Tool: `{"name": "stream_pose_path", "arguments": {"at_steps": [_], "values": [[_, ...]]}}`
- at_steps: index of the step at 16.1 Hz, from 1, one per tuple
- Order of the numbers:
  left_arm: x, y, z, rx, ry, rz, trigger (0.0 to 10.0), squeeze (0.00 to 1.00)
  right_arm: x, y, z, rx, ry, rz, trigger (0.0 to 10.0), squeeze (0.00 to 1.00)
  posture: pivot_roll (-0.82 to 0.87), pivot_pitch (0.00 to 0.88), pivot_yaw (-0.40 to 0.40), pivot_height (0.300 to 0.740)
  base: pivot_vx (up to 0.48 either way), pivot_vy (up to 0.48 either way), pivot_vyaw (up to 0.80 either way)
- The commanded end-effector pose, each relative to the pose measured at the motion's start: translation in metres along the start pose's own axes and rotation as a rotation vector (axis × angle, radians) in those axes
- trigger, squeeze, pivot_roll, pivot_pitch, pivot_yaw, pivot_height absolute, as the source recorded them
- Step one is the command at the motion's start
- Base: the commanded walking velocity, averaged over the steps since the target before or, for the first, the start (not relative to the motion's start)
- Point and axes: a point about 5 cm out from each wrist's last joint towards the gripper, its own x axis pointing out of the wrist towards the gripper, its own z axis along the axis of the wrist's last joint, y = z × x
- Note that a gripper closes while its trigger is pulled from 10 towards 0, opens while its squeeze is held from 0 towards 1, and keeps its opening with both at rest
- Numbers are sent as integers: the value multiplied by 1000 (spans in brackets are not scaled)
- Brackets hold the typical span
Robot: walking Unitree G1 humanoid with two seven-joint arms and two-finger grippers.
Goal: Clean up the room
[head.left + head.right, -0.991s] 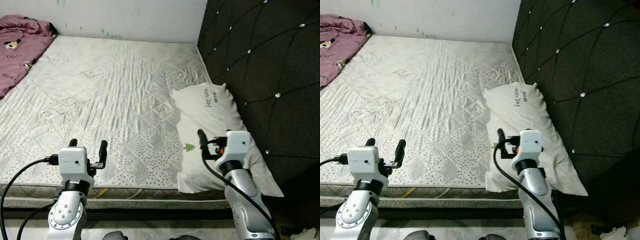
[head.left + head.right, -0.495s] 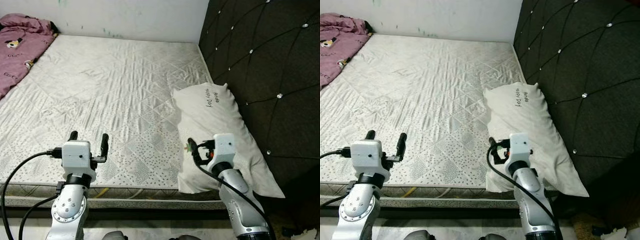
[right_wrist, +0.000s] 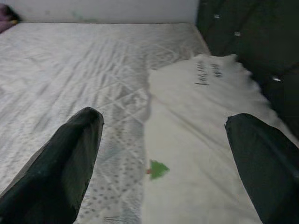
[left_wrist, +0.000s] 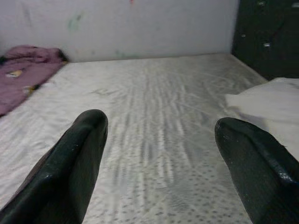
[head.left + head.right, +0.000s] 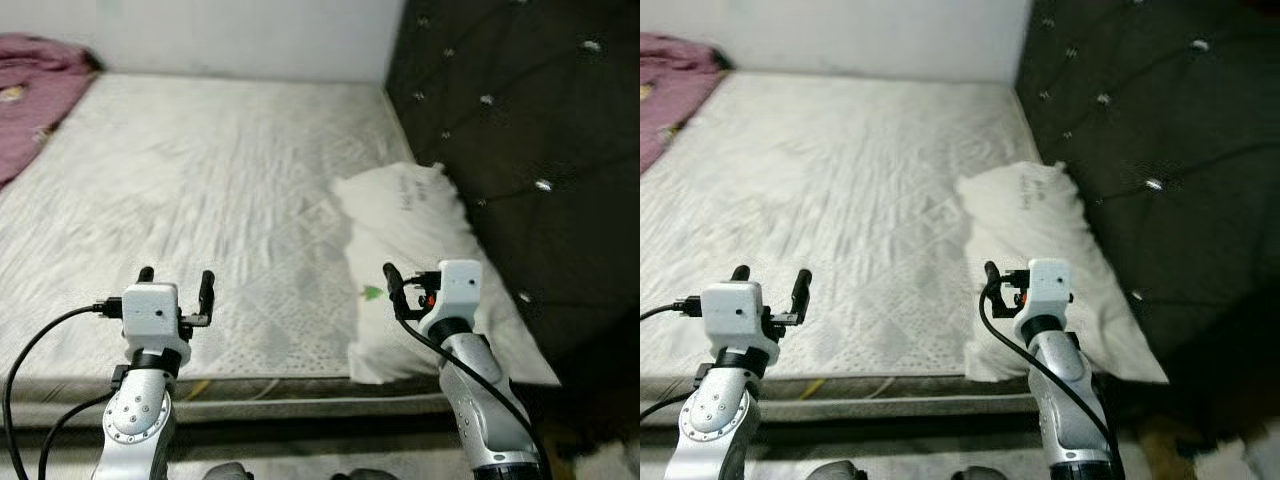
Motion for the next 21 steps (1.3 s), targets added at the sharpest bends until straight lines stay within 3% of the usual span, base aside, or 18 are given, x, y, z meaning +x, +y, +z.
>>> {"name": "stream_pose_path", "arguments": {"at_steps": [1,7,21], "values": [[2,-1,-3,-20,23,-8,10000,0,1,-3,1,1,-8,-12,10000,0,76,0,-44,740,0,0,0],[3,-2,-4,-29,32,-27,10000,0,2,-2,1,-3,-8,-7,10000,0,77,0,-44,740,0,161,0],[9,-6,-3,-41,38,-42,10000,0,7,-2,2,-7,-1,-1,10000,0,66,8,-46,740,0,474,0]]}}
